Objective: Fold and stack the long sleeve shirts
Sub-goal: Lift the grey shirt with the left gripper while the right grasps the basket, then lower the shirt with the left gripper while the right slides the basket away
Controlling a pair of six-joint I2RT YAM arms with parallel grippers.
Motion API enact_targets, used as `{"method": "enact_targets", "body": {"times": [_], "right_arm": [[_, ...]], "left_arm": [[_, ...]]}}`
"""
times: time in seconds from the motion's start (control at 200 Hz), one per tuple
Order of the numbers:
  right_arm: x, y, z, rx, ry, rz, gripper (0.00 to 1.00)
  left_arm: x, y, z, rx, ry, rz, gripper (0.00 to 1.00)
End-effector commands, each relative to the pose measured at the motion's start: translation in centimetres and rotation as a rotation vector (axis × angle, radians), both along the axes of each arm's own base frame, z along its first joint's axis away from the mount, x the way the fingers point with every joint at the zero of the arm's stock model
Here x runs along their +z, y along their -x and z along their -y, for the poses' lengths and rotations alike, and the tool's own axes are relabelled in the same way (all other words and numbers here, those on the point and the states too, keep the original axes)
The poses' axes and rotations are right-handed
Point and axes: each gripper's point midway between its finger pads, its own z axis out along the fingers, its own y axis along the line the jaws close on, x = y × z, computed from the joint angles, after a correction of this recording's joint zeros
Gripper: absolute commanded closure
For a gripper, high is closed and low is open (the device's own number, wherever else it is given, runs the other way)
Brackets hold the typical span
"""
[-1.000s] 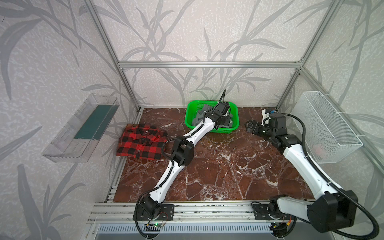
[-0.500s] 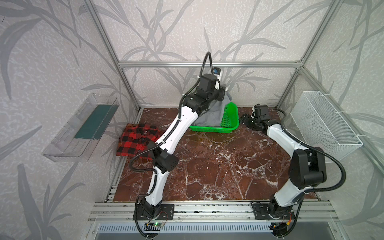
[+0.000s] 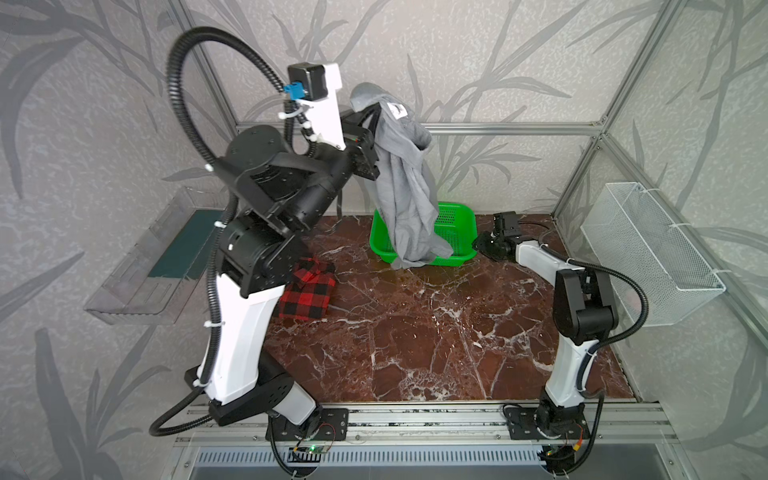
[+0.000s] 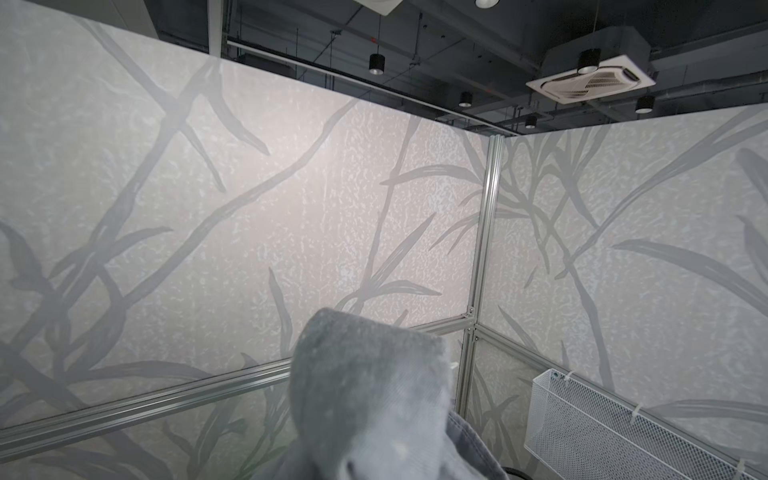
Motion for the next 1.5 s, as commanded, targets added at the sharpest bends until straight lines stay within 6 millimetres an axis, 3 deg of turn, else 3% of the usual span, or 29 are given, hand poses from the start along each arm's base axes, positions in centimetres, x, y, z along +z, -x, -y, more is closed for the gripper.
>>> {"method": "enact_targets", "body": {"times": [0.0,0.1,0.16,0.3,0.45,0.645,0.775,0.91,1.06,1.23,1.495], "right_arm": [[0.5,-0.9,0.5,-0.050,0.018,0.026,0.55],[0.4,-0.7,0.8,-0.084,0.016,0.032,0.67],[0.4,-0.4,1.2,-0.109,0.016,0.035,0.71],[0.9,1.4,3.0,-0.199,0.048,0.039,0.84],[1.3,4.7,6.2,-0.337,0.052,0.045,1.00],[1.7,10.6,10.7,-0.548,0.043,0.055,1.00],[2.4,15.8,14.2,-0.705,0.103,0.068,1.00],[3.6,20.7,17.1,-0.854,0.145,0.136,1.00],[2.9,23.8,19.3,-1.009,0.128,0.143,1.00],[1.4,25.3,21.0,-1.150,0.054,0.140,1.00],[0.0,23.5,23.3,-1.250,-0.002,0.100,1.00]], "left_arm": [[4.2,4.9,-3.5,-0.008,0.105,0.141,1.00],[5.3,7.7,-5.2,-0.045,0.157,0.169,1.00],[5.2,8.3,-5.6,-0.054,0.167,0.163,1.00],[3.8,8.3,-5.7,-0.054,0.144,0.113,1.00],[1.3,7.4,-5.2,-0.054,0.108,0.018,1.00],[-3.8,4.5,-2.6,-0.075,0.033,-0.147,1.00],[-6.9,2.7,-1.0,-0.087,0.009,-0.223,1.00],[-8.9,1.5,0.0,-0.091,0.002,-0.264,1.00],[-10.6,0.4,1.3,-0.112,-0.006,-0.306,1.00],[-11.9,-0.4,2.8,-0.135,-0.033,-0.351,1.00],[-14.0,-1.3,4.6,-0.148,-0.075,-0.410,1.00]]}}
